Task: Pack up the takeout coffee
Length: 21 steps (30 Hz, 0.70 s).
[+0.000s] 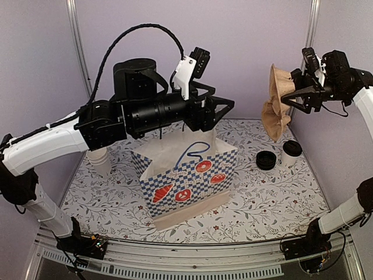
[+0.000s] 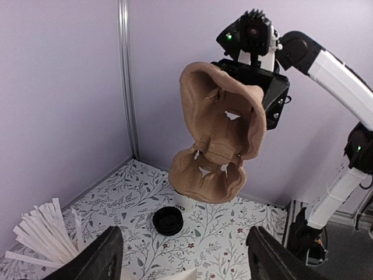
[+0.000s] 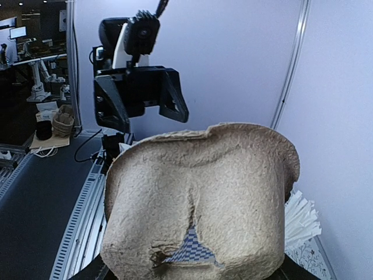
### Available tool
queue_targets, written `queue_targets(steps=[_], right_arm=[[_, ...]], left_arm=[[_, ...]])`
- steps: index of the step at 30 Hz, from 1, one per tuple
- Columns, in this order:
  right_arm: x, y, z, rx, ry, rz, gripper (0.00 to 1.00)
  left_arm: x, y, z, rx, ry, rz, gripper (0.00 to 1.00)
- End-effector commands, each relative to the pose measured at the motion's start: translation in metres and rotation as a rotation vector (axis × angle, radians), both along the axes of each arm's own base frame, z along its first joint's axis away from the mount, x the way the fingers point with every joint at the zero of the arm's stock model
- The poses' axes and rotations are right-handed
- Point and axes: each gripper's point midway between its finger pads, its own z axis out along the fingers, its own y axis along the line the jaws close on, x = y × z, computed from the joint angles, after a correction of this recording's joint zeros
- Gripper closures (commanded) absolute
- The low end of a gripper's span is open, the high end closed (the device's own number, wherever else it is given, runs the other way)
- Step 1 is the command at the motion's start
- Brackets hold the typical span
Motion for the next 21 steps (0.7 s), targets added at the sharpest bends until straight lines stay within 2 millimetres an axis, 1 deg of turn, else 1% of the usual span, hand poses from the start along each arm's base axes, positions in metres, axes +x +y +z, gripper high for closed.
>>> queue_targets(steps=[1,2,4,7,9,12,15,18,21], right_arm=[[-0.034,0.003,0.043,0.179,-0.064,0.181,0.35],[-0.035,0.002,0.048,0.189,-0.060,0.203,0.35],[-0.047,0.001,0.056,0.203,-0.016,0.257,0.35],[-0.045,0.000,0.054,0.203,0.017,0.304,0.35],[-0.045,0.000,0.053,0.192,0.064,0.314,0.35],[-0.044,-0.001,0.051,0.188,0.086,0.318,0.35],[-0.045,-0.001,0.050,0.184,0.100,0.329,0.36],[-0.044,-0.001,0.049,0.182,0.113,0.331,0.36],[-0.044,-0.001,0.048,0.182,0.117,0.332,0.36]], left_arm=[[0.017,0.001,0.029,-0.078,-0.021,-0.044,0.31],[0.020,-0.003,0.028,-0.069,-0.029,-0.049,0.33],[0.023,-0.012,0.026,-0.050,-0.041,-0.072,0.35],[0.028,-0.028,0.020,-0.023,-0.058,-0.104,0.39],[0.031,-0.040,0.014,-0.005,-0.065,-0.127,0.41],[0.034,-0.056,0.004,0.018,-0.061,-0.162,0.43],[0.036,-0.068,-0.003,0.035,-0.072,-0.180,0.43],[0.044,-0.078,-0.008,0.055,-0.085,-0.186,0.44],[0.054,-0.091,-0.020,0.087,-0.077,-0.200,0.45]])
